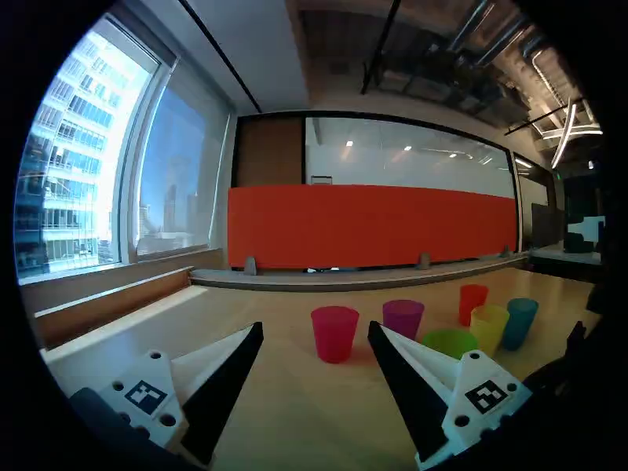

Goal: Pour water

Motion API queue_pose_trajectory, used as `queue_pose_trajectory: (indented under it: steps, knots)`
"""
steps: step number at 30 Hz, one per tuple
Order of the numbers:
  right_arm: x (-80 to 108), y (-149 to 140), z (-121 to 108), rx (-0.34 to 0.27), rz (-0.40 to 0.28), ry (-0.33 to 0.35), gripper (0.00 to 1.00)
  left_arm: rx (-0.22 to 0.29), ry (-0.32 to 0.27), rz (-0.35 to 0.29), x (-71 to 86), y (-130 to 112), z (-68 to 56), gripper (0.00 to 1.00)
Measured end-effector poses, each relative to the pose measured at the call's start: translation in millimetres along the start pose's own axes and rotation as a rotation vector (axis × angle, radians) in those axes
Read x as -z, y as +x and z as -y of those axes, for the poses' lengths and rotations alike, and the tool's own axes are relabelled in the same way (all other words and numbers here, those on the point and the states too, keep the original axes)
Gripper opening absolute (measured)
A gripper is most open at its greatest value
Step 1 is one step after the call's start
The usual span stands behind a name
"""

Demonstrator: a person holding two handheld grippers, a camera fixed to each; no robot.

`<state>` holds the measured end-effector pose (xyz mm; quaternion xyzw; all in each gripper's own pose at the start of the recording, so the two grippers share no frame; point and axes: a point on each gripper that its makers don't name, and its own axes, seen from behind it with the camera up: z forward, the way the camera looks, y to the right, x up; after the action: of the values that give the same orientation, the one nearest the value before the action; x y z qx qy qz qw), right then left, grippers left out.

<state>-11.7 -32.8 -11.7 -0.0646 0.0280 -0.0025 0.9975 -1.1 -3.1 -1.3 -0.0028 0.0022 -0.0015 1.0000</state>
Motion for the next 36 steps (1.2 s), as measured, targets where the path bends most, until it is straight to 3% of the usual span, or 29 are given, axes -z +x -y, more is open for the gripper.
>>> queue_pose_trajectory:
  steps: [15,27,36]
  knots:
    - [4.9,0,1,-0.004,-0.008,0.008,1.0,-0.002,0.003,0.003,-0.7,0,0.0,1.0]
    - [0.6,-6,-6,0.095,-0.035,-0.016,1.0,-0.003,0.003,0.004,-1.8,1,0.2,1.0]
    - [-10.1,-20,7,0.047,-0.074,0.043,1.0,-0.003,0.003,0.004,-0.7,0,-0.2,1.0]
